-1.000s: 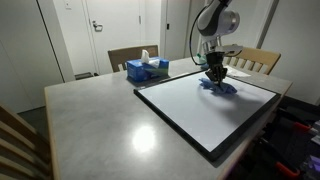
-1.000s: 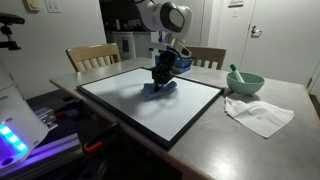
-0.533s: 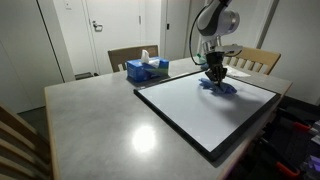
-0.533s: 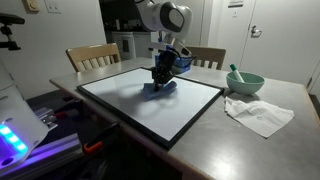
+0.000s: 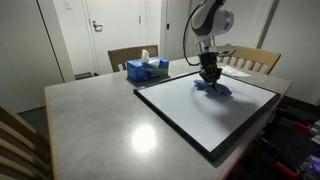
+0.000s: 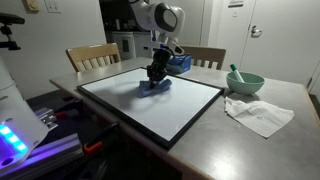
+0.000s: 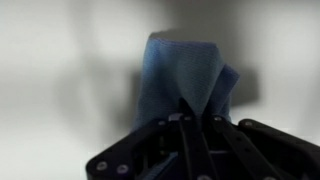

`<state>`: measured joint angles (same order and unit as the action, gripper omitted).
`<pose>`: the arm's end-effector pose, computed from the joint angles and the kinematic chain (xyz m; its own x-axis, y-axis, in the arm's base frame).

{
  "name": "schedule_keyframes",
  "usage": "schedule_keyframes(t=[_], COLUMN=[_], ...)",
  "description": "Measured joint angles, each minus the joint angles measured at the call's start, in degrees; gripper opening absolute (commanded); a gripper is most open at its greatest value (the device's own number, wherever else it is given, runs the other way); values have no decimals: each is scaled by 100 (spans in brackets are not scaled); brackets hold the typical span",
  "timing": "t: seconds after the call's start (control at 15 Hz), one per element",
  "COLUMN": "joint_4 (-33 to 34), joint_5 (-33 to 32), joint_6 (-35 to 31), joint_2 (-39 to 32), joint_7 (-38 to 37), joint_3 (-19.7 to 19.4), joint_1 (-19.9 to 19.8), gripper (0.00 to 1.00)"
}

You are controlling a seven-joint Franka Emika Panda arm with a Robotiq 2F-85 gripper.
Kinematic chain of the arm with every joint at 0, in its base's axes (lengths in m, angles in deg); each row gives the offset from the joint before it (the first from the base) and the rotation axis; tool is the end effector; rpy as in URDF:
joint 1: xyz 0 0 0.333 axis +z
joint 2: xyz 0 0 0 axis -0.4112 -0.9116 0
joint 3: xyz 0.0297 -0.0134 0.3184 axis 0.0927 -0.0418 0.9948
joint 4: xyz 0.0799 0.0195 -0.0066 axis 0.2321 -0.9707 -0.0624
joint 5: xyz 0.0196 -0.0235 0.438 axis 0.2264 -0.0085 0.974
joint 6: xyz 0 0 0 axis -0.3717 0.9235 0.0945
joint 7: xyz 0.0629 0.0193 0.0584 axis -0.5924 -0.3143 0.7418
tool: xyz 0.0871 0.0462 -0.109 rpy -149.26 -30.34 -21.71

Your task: Use the cloth to wipe the whiteboard on the table

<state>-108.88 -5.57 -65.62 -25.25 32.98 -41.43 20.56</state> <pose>0.5378 -0.0678 0.0721 0.8669 -0.1459 -0.4767 -0.1638 -0.9865 0.0040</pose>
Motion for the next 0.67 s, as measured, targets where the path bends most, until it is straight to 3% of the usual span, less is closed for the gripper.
schedule_keyframes(t=[0.67], joint_4=[226], joint_5=[12], joint_6=[128], joint_2=[-117], joint_7=[-554], joint_3=[468], joint_1=[573], gripper=[2])
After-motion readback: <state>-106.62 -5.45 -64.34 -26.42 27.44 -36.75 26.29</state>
